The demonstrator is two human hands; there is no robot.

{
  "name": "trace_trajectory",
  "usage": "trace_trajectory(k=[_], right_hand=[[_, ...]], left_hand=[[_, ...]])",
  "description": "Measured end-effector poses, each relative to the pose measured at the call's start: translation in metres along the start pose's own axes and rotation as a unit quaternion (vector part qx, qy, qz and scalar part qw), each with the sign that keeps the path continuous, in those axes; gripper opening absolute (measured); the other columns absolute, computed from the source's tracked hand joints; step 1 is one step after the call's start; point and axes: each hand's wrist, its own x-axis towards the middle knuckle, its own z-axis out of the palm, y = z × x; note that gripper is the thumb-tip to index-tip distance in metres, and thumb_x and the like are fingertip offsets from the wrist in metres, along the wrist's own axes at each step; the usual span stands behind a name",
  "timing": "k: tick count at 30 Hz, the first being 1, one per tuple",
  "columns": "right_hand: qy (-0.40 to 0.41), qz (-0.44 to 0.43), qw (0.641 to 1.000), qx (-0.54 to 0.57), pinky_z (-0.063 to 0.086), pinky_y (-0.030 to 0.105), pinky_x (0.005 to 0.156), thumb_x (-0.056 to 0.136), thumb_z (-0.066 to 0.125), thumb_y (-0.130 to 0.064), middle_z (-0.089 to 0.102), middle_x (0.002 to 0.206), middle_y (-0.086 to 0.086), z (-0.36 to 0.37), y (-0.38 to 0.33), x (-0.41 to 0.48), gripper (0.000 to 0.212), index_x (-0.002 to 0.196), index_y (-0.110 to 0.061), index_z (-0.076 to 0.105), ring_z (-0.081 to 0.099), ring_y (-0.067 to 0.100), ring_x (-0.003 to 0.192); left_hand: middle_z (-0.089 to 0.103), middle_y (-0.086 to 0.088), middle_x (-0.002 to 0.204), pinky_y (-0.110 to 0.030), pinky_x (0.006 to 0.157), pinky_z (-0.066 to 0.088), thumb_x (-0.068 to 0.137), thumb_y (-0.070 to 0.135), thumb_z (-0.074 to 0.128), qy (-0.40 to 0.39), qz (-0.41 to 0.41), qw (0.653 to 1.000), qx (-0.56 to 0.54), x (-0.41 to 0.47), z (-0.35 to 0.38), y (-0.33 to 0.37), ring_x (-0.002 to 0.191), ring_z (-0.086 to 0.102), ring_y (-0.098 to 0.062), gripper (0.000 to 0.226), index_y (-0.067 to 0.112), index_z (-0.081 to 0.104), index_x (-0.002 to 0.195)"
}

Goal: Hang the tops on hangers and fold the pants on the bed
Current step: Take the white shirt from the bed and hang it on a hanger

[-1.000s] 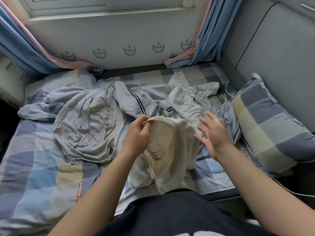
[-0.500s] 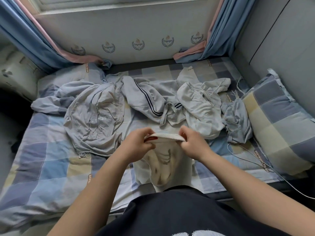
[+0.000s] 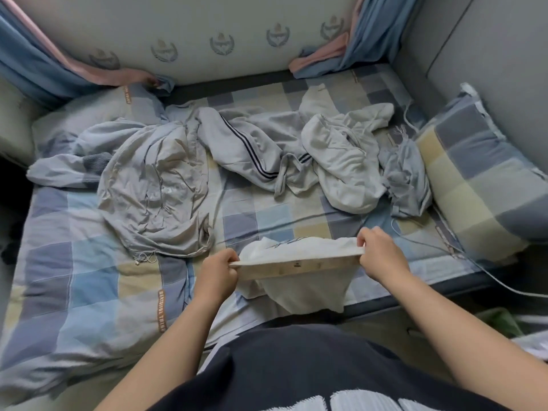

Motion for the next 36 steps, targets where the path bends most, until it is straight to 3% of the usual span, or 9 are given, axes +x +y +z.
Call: trace_trajectory(k=[5,8,11,16,21,24,26,29,36], right_hand=[[-0.093,0.024,0.995,0.038,0.042,0.041,0.094,0.080,0.046,0.001,0.056,0.118,-0.003,0.036,-0.009,-0.026,0.037,0.102,-0.023,0.064,0.049,0.027,0.116],[-0.109,-0.007,0.980,0.166,0.045,0.043,0.082,0.085,0.045,-0.004,0.067,0.089,0.007,0.035,-0.034,-0.056,0.019,0.081,-0.008,0.063,0.059,0.030,0.094],[-0.067,-0.039,0.959,0.274,0.036,0.046,0.066,0.083,0.040,-0.019,0.050,0.065,0.003,0.027,-0.071,-0.098,0.025,0.064,-0.004,0.044,0.048,0.016,0.067],[0.013,-0.067,0.913,0.401,0.029,0.025,0.057,0.083,0.059,-0.021,0.042,0.061,-0.012,0.019,-0.137,-0.168,0.025,0.063,-0.016,0.045,0.039,0.003,0.059],[0.098,-0.029,0.861,0.499,0.032,0.017,0.056,0.081,0.064,-0.039,0.046,0.070,-0.006,0.003,-0.167,-0.248,0.024,0.075,-0.018,0.056,0.042,0.009,0.065],[0.171,0.002,0.845,0.506,0.032,0.020,0.057,0.082,0.058,-0.042,0.046,0.071,0.002,-0.004,-0.173,-0.301,0.031,0.080,-0.011,0.057,0.041,0.014,0.066],[0.230,0.033,0.847,0.479,0.029,0.029,0.056,0.082,0.057,-0.040,0.040,0.067,0.009,-0.004,-0.175,-0.338,0.029,0.079,-0.011,0.057,0.037,0.019,0.063],[0.337,0.090,0.832,0.431,0.024,0.038,0.054,0.080,0.057,-0.036,0.036,0.060,0.013,-0.001,-0.178,-0.395,0.025,0.070,-0.014,0.054,0.032,0.023,0.057],[0.506,0.252,0.708,0.423,0.024,0.031,0.053,0.077,0.060,-0.034,0.038,0.058,-0.003,0.031,-0.164,-0.557,0.023,0.062,-0.019,0.053,0.033,0.013,0.057]], left_hand=[[0.057,0.000,0.068,-0.033,0.064,0.038,0.074,-0.002,0.047,-0.093,0.049,0.994,-0.005,0.011,-0.016,-0.026,0.075,0.054,-0.026,0.027,0.021,0.052,0.061],[0.049,0.003,0.059,-0.034,0.060,0.032,0.067,0.014,0.039,-0.140,0.076,0.986,-0.046,0.016,-0.041,-0.061,0.063,0.045,-0.021,0.012,0.010,0.049,0.061],[0.040,0.002,0.057,-0.033,0.058,0.027,0.065,0.022,0.040,-0.193,0.079,0.972,-0.105,0.024,-0.067,-0.092,0.057,0.035,-0.015,0.020,0.004,0.047,0.058],[0.037,0.006,0.053,-0.023,0.041,0.027,0.052,0.047,0.054,-0.210,0.052,0.950,-0.224,0.042,-0.114,-0.104,0.044,0.034,-0.008,0.027,0.021,0.050,0.057],[0.048,0.000,0.073,-0.040,0.069,0.031,0.058,0.048,0.063,-0.258,0.072,0.917,-0.295,0.041,-0.133,-0.077,0.073,0.043,-0.021,0.020,0.028,0.063,0.054],[0.054,-0.001,0.082,-0.036,0.071,0.039,0.058,0.055,0.062,-0.281,0.119,0.912,-0.274,0.024,-0.132,-0.043,0.079,0.050,-0.020,0.028,0.028,0.068,0.065],[0.053,0.005,0.068,-0.023,0.058,0.040,0.061,0.052,0.061,-0.326,0.183,0.885,-0.278,0.002,-0.127,-0.015,0.064,0.050,-0.009,0.027,0.025,0.062,0.062],[0.049,0.008,0.058,-0.026,0.053,0.035,0.061,0.048,0.061,-0.393,0.241,0.847,-0.266,-0.046,-0.113,0.020,0.058,0.046,-0.008,0.024,0.025,0.063,0.059],[0.052,0.008,0.057,-0.026,0.050,0.034,0.069,0.036,0.056,-0.583,0.356,0.710,-0.171,-0.205,-0.045,0.073,0.056,0.046,-0.010,0.020,0.020,0.066,0.060]])
